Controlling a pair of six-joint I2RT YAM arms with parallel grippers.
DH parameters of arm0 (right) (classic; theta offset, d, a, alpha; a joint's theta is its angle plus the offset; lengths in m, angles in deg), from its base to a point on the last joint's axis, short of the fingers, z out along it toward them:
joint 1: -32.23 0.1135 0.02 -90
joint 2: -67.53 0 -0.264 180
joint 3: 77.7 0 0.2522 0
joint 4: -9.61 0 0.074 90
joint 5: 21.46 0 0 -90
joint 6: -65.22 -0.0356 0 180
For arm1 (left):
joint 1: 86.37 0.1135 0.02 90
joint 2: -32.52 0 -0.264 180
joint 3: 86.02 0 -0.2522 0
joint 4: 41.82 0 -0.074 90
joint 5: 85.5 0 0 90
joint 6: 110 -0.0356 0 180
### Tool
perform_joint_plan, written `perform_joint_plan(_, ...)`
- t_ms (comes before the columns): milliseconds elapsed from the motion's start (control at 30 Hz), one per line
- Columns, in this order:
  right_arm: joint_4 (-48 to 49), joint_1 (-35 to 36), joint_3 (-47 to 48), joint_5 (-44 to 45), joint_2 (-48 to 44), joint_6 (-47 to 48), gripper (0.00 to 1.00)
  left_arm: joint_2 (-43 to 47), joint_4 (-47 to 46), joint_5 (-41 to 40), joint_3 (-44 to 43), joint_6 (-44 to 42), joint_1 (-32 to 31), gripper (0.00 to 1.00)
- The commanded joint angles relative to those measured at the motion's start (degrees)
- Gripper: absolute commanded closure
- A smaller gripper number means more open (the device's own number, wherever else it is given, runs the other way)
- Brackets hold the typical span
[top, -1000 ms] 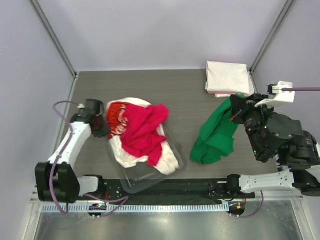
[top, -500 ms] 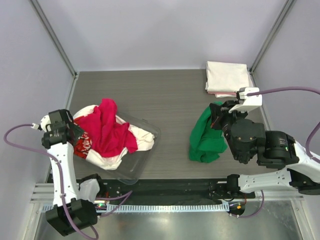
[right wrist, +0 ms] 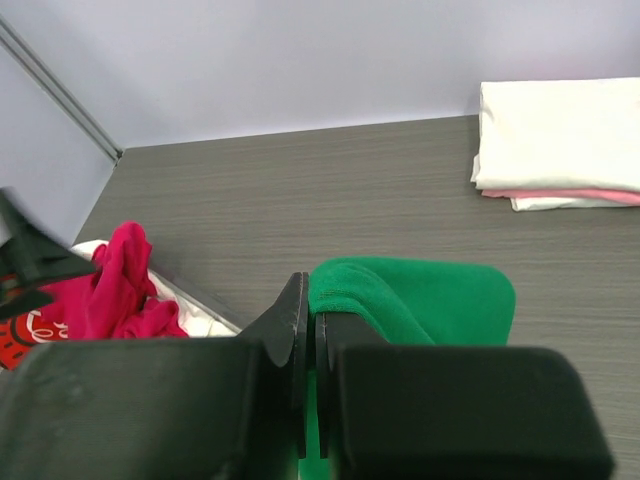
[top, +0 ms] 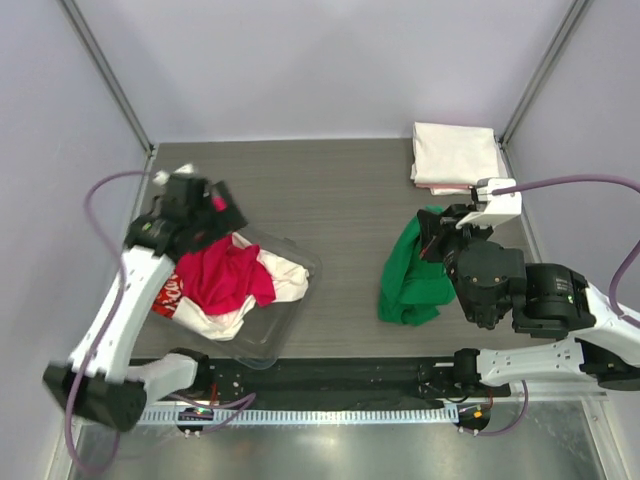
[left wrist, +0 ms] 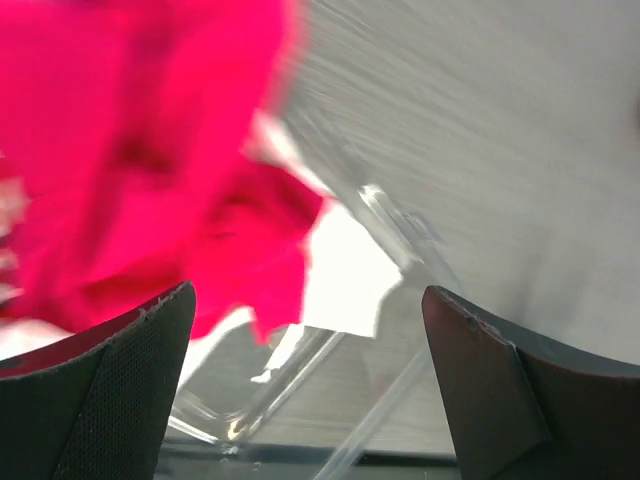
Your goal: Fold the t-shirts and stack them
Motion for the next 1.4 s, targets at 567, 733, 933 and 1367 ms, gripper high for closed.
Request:
perform_joint_plan(567, -11.1, 0.1, 2.7, -1.3, -2.5, -13.1, 0.99, -44.4, -1.2, -2.0, -17.9, 12.0, -12.4, 0.19)
perform_joint_plan(733, -12.0, 0.1, 2.5, -1.5, -2.4, -14.3, 0.99, -43.8, -11.2, 6.9, -6.1, 16.2, -6.8, 0.68)
perform_joint_plan(933, -12.7, 0.2, 1.4, -1.5, -3.4, -15.2, 0.99, -40.6, -15.7, 10.6, 3.6, 14.9, 1.6, 1.00)
perform_joint_plan(1367, -12.4, 0.1, 1.0, 0.2, -0.7, -15.7, 0.99, -18.4, -9.5, 11.1, 16.4, 5.1, 38.0, 1.00)
